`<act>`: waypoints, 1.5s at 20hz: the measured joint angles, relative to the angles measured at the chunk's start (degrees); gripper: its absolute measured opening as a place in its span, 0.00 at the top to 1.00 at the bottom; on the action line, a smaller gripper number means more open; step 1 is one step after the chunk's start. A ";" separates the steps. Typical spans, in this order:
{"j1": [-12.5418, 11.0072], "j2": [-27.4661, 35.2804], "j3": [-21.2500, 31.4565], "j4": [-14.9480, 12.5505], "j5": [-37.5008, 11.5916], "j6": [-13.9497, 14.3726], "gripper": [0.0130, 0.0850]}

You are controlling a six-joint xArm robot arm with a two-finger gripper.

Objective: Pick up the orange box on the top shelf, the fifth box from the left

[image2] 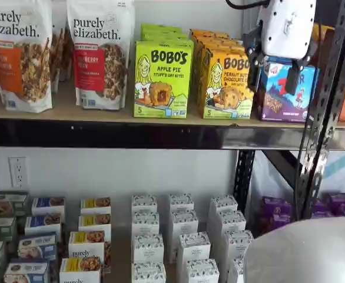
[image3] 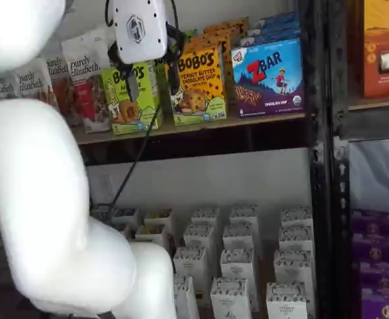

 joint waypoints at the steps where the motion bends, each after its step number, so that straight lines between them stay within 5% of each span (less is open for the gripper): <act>1: -0.28 1.05 -1.02 0.40 1.81 -0.07 0.00; 8: -0.55 1.91 -1.73 1.35 3.12 0.04 0.00; 13: 3.71 1.75 -0.01 -2.98 -0.32 2.50 0.00; 25: 6.47 4.38 4.57 -6.88 -20.77 5.77 0.00; 30: 5.01 4.89 7.20 -4.96 -29.94 4.83 0.00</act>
